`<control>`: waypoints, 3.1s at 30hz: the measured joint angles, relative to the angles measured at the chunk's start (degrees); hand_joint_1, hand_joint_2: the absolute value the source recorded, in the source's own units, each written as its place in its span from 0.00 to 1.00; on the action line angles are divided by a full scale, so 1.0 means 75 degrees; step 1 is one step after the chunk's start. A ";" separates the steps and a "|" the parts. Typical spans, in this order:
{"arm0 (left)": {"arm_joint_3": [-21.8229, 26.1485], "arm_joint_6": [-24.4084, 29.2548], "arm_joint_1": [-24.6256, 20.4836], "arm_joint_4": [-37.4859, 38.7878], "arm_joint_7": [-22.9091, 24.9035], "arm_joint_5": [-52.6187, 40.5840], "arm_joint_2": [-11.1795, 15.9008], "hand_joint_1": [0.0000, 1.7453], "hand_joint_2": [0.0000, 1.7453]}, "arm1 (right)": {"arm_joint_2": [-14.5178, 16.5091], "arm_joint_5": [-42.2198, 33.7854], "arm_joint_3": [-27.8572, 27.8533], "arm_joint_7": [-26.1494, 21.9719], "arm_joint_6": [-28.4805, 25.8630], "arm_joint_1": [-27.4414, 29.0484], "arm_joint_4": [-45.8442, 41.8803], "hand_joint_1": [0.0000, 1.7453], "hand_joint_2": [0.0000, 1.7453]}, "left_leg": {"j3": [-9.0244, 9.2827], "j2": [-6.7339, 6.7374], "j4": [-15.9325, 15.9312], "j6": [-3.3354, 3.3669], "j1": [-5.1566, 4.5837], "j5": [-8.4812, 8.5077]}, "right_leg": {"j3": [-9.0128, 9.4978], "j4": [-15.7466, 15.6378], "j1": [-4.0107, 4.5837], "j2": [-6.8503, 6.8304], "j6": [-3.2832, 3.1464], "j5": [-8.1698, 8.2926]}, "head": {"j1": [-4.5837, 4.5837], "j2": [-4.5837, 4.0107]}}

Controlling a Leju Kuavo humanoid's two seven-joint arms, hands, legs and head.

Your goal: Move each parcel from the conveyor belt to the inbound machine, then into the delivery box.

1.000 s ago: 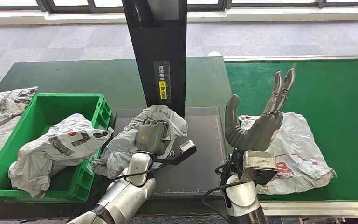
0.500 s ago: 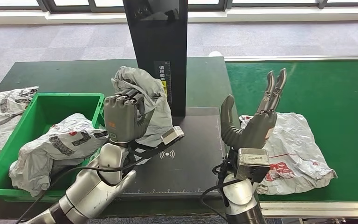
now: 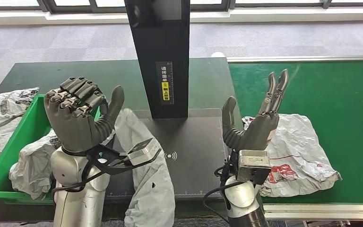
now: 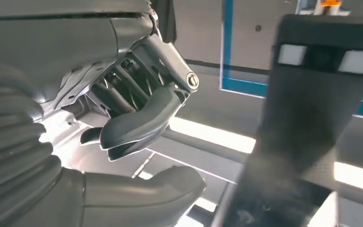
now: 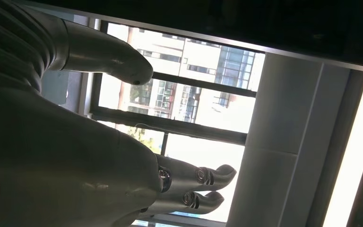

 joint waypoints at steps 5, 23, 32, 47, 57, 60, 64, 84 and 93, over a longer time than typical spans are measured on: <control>0.1691 -0.0001 -0.0101 -0.0091 -0.1760 0.1821 -0.0050 1.00 1.00 | 0.0007 0.0006 0.0000 0.0000 0.0001 -0.0008 0.0027 0.00 1.00 | 0.0001 0.0000 0.0000 -0.0003 0.0002 0.0002 | -0.0002 0.0003 0.0002 0.0001 0.0000 0.0000 | -0.0002 0.0000; 0.4962 0.0000 -0.0733 0.0575 -0.2542 0.2524 -0.0308 0.00 1.00 | 0.0037 0.0025 0.0000 0.0000 -0.0001 -0.0044 0.0119 0.00 1.00 | -0.0001 -0.0006 0.0000 -0.0006 0.0001 0.0004 | -0.0002 -0.0002 0.0001 -0.0001 0.0000 0.0000 | -0.0002 0.0000; 0.4786 -0.0003 -0.0696 0.1312 -0.1986 0.2451 -0.0380 0.00 1.00 | 0.0074 0.0205 0.0000 0.0000 0.0001 0.0096 0.0117 0.00 1.00 | 0.0001 -0.0002 0.0001 -0.0006 0.0001 0.0004 | -0.0003 -0.0001 0.0001 0.0004 0.0000 0.0000 | -0.0002 0.0000; 0.1662 -0.1534 -0.0616 0.3112 -0.2576 0.6383 -0.0312 0.00 1.00 | 0.0026 0.0303 -0.0015 0.0012 0.0052 0.0294 -0.0035 0.00 1.00 | -0.0007 -0.0006 0.0010 -0.0004 -0.0002 0.0004 | -0.0005 -0.0009 -0.0002 0.0003 0.0008 0.0007 | 0.0000 0.0000; 0.0226 -0.2492 -0.0510 0.3111 -0.2574 0.6927 -0.0254 0.00 1.00 | -0.0057 0.0187 -0.0016 0.0010 0.0052 0.0305 -0.0040 0.00 1.00 | -0.0012 -0.0005 0.0009 0.0001 -0.0001 0.0000 | -0.0009 -0.0008 -0.0001 0.0002 0.0008 0.0006 | 0.0001 0.0000; 0.0120 -0.2716 -0.0509 0.3102 -0.2574 0.7085 -0.0251 0.00 1.00 | -0.0073 0.0187 -0.0016 0.0011 0.0050 0.0306 -0.0041 0.00 1.00 | -0.0012 -0.0005 0.0009 0.0001 -0.0001 0.0000 | -0.0008 -0.0008 -0.0001 0.0002 0.0008 0.0006 | 0.0001 0.0000; -0.0053 -0.3668 -0.0442 0.3096 -0.2577 0.7711 -0.0231 0.00 1.00 | -0.0108 0.0180 -0.0016 0.0011 0.0037 0.0313 -0.0042 0.00 1.00 | -0.0012 -0.0005 0.0009 0.0001 -0.0001 0.0000 | -0.0007 -0.0008 -0.0002 0.0002 0.0008 0.0006 | 0.0001 0.0000; -0.0654 -0.3995 -0.0178 0.3480 -0.2351 0.6151 -0.0115 0.00 1.00 | -0.0194 0.0236 -0.0129 0.0012 0.0010 0.0445 -0.0050 0.00 1.00 | -0.0012 -0.0005 0.0009 0.0001 -0.0001 0.0000 | -0.0009 -0.0008 -0.0002 0.0001 0.0008 0.0006 | 0.0001 0.0000; -0.0781 -0.3987 0.0180 0.3687 -0.2149 0.5257 -0.0007 0.00 1.00 | -0.0211 0.0280 -0.0256 0.0008 0.0001 0.0563 -0.0101 0.00 1.00 | -0.0013 -0.0003 0.0009 0.0001 -0.0001 0.0000 | -0.0011 -0.0008 -0.0002 0.0004 0.0008 0.0005 | 0.0001 0.0000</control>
